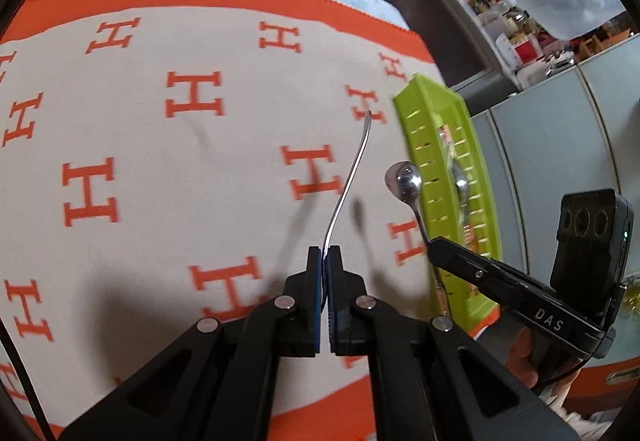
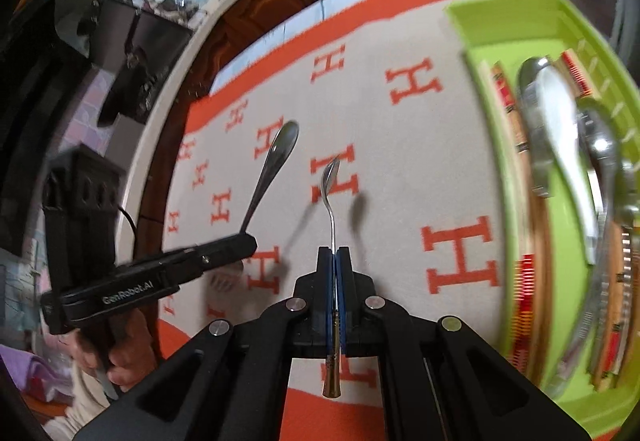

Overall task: Organize utensils
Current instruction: 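Carry the fork and small spoon to the green tray and lower them in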

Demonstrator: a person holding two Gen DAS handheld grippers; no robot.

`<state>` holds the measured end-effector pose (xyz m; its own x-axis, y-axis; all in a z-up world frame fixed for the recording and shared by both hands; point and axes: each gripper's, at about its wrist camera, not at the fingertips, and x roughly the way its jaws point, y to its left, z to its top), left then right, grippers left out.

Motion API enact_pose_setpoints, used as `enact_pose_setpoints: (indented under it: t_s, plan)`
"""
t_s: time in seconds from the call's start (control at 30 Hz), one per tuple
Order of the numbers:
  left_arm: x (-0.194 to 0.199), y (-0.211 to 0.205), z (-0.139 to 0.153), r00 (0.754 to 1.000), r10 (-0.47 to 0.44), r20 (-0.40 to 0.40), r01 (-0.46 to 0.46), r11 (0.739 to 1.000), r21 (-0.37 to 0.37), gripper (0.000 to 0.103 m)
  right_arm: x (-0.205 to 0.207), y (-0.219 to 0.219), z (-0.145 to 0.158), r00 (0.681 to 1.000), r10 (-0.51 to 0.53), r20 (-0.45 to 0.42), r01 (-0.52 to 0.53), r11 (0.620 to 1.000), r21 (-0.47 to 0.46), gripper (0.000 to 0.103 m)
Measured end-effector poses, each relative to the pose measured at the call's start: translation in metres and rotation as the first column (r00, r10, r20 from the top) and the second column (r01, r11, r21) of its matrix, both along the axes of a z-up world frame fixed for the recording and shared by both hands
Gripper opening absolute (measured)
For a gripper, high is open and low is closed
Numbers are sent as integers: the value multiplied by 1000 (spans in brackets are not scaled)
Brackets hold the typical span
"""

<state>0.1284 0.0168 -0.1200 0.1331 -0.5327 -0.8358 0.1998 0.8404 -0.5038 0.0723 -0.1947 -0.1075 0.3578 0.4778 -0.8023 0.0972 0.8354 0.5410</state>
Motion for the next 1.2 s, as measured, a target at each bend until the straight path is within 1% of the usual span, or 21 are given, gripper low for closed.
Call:
enact_pose_setpoints:
  t_s: [0.1,0.2,0.33,0.47,0.53,0.6,0.67,0.8,0.87,0.93,1.0,1.07,1.13,1.2]
  plan:
    - [-1,-22,13,1000,-5,2,5,1000,-26,0,-9,-19,24,998,-36,44,37,999,-19,2]
    - [-3,-57,28,1000,-25,18,26,998,-53,0,-19,-46,47,992,-85,89,90,994,-58,2]
    - [-5,-105,36,998,-55,21,56,996,-63,0,-32,-90,59,977,-181,110,193,975,-109,2]
    - [-2,-148,33,998,-69,-7,68,996,-59,0,-46,-131,52,962,-257,95,270,946,-181,2]
    - [-1,-162,28,998,-64,-24,63,997,-51,0,-49,-144,43,958,-279,72,288,938,-195,2]
    - [2,-176,18,997,-57,-53,54,998,-41,0,-54,-154,35,956,-289,55,294,937,-188,2]
    - [4,-186,6,995,-51,-87,48,998,-33,0,-57,-157,27,958,-287,31,287,938,-196,2]
    - [4,-201,-13,987,-32,-154,28,999,-30,0,-58,-156,18,959,-285,-3,280,945,-168,2]
    - [2,-203,-19,987,-22,-162,17,999,-31,1,-56,-151,9,955,-295,-4,290,942,-169,2]
    - [1,-206,-22,984,-31,-173,23,999,-44,1,-57,-146,11,953,-303,5,299,937,-179,2]
    - [0,-207,-23,983,-33,-179,25,999,-45,7,-61,-143,16,953,-301,18,299,936,-186,2]
    - [-1,-206,-23,982,-27,-187,17,998,-54,27,-65,-140,24,954,-297,33,297,936,-191,2]
    - [-3,-202,-20,984,-24,-177,14,998,-60,31,-70,-135,30,955,-293,49,297,935,-197,2]
    - [-3,-198,-14,985,-34,-171,23,997,-70,31,-75,-131,40,955,-289,59,295,933,-204,2]
